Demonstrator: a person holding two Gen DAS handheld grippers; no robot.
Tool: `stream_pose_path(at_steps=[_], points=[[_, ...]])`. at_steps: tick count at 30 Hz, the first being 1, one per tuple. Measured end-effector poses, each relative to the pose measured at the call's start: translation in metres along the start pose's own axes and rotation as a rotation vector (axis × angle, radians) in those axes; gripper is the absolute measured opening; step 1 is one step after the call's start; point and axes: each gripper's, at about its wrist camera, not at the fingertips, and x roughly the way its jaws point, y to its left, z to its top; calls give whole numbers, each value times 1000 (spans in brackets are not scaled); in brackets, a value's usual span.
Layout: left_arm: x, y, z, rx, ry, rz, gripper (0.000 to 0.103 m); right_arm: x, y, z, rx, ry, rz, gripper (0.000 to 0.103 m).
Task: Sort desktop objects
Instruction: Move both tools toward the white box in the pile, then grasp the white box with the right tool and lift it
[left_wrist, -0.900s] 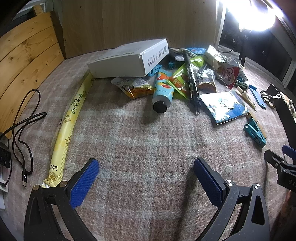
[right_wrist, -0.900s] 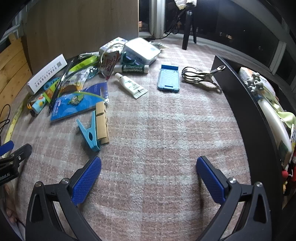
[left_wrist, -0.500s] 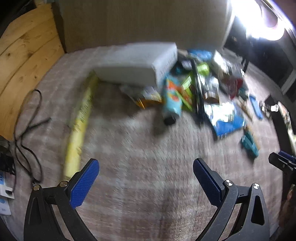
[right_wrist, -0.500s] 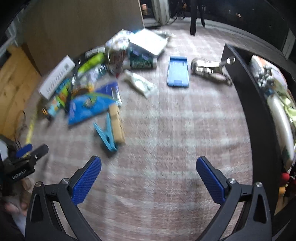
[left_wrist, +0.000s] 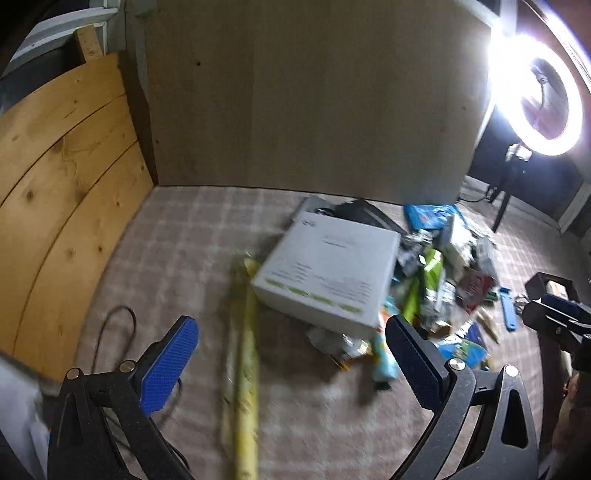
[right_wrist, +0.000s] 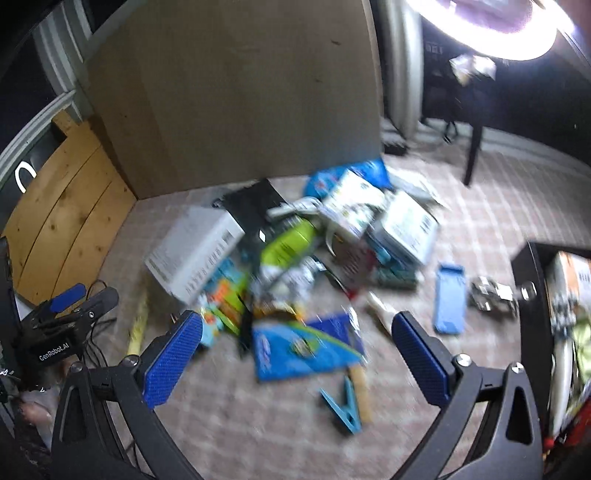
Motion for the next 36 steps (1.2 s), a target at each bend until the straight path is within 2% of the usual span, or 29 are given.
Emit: stream_pose_path(at_steps=[4, 8, 14, 19, 23, 30, 36], points=[[21, 15, 16, -2, 26, -24, 101, 19, 28, 19, -30, 5, 13, 103], [38, 25, 28, -18, 45, -79, 100, 42, 46, 32, -42, 29, 28, 103], [67, 16, 41, 92, 87, -147, 100, 76, 50, 49, 18, 83, 61, 101], [84, 6, 46, 165, 111, -196, 100, 105, 47, 56, 77, 156, 99, 87], [101, 3, 48, 202, 143, -214, 100, 119, 49, 59, 108, 200, 133, 86], [121, 1, 44, 175, 186, -271, 99, 140, 61, 61, 110, 262, 156, 84], [122, 6, 41, 96, 217, -349, 85, 143, 62, 64, 116, 264, 163, 79]])
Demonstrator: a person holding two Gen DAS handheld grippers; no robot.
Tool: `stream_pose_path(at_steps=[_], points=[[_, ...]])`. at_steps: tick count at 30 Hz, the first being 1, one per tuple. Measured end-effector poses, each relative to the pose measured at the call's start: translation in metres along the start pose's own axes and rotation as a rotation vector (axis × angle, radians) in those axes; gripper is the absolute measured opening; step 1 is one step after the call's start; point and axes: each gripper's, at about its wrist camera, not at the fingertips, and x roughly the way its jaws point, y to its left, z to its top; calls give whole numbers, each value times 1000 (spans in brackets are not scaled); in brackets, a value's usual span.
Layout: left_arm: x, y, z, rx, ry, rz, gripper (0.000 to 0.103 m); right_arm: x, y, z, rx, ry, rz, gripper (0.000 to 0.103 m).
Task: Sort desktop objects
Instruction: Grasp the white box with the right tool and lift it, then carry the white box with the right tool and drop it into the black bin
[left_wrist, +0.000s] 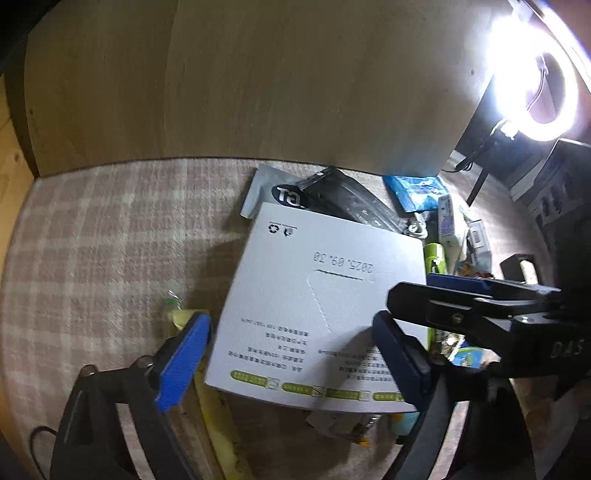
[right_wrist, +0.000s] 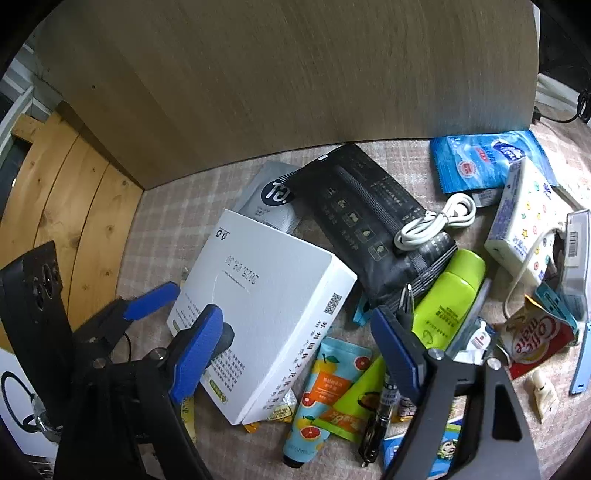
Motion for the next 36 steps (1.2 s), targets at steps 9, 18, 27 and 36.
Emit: stream_pose_path(at_steps=[9, 18, 27, 36], points=[[-2, -26, -14, 52, 12, -26, 85, 15, 5, -5, -5, 27, -2, 78], [-25, -42, -28, 74, 1, -21, 85, -2, 7, -16, -73, -8, -31, 76], [-66, -93, -38, 117, -67, -18, 85, -70, -13, -36, -90, -98, 10, 76], [-72, -187, -44, 204, -103, -61, 85, -147, -71, -60, -62, -199, -13, 76]])
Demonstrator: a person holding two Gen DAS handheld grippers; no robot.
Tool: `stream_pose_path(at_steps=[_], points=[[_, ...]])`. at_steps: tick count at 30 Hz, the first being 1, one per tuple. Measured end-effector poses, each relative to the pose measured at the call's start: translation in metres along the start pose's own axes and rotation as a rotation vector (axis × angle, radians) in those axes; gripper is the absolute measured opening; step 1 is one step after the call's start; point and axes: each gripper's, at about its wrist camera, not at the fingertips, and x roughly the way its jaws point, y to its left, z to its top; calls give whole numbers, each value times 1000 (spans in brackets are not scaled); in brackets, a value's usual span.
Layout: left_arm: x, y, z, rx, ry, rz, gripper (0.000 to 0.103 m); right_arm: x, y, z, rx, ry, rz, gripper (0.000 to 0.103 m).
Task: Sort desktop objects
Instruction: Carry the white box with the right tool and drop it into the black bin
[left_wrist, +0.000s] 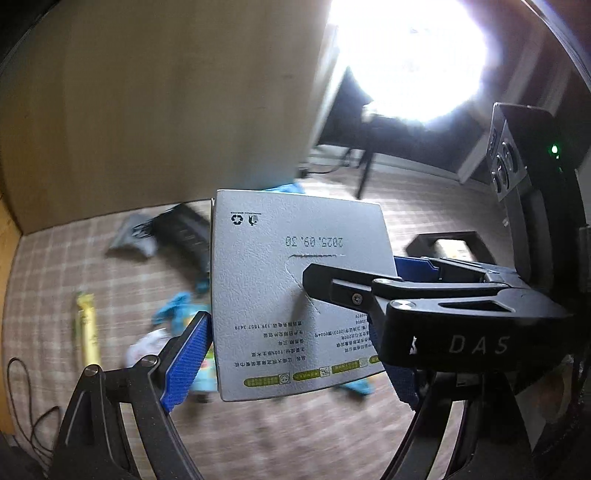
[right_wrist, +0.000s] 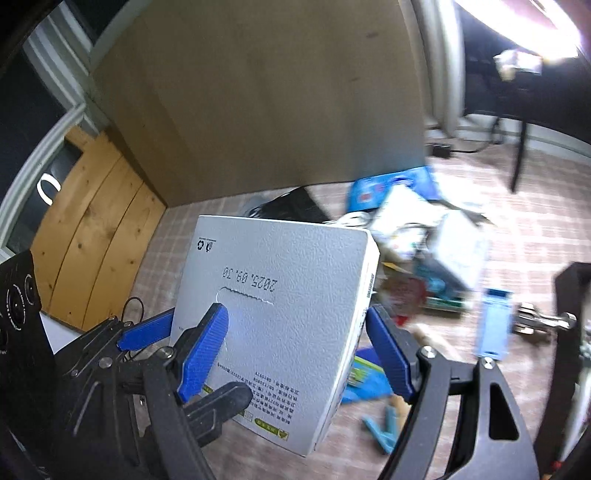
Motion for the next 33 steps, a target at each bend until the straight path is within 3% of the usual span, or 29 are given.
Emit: stream_pose_path(at_steps=[19, 26, 33], points=[[98, -271, 15, 236, 56, -193, 83, -156, -255, -53, 235, -127, -171, 76], [131, -349, 16, 317, 102, -230, 80, -194, -331, -80, 333, -157, -240, 76], [143, -398, 12, 385, 125, -229, 79, -215, -375, -101, 382, -178, -282, 76]])
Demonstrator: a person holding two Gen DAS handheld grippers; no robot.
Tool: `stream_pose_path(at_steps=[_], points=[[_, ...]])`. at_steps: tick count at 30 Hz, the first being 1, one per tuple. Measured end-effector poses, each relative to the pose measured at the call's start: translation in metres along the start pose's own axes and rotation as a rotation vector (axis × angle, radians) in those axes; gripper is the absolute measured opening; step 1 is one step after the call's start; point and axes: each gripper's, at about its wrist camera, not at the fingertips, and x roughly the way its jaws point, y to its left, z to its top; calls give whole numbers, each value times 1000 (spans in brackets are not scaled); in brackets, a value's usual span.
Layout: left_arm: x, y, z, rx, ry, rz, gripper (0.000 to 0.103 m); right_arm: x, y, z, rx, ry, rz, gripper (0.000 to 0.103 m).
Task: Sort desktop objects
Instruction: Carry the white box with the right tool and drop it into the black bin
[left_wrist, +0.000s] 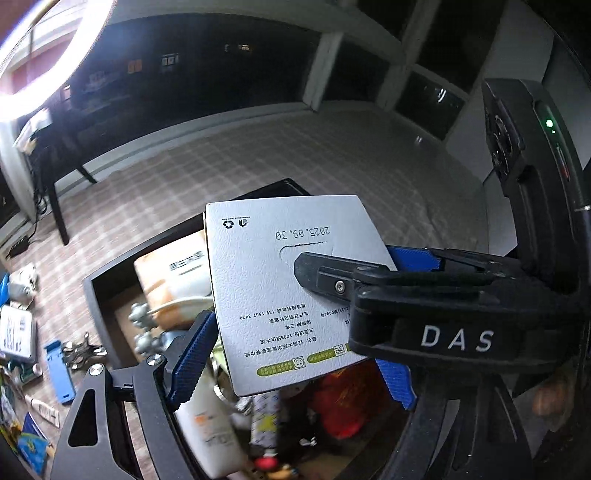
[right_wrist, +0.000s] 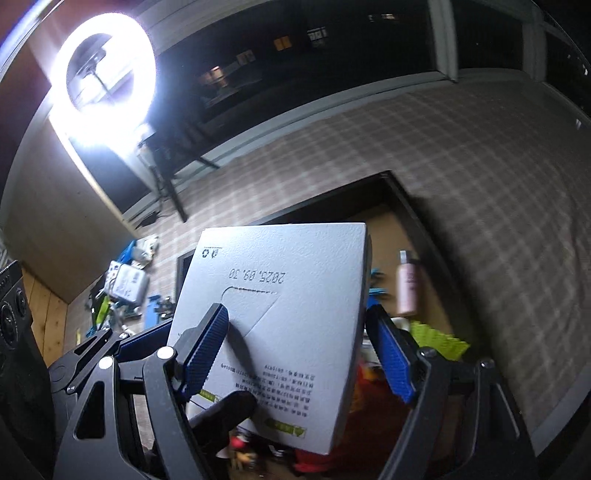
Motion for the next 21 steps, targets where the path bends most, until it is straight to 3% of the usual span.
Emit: stream_pose_path(at_steps=[10, 21], points=[[1, -10, 0, 37, 8, 49, 79, -10, -12, 8, -5, -37, -24, 76], [-25, 32, -10, -40, -21, 134, 79, 2, 24, 9, -65, -23, 36, 76]])
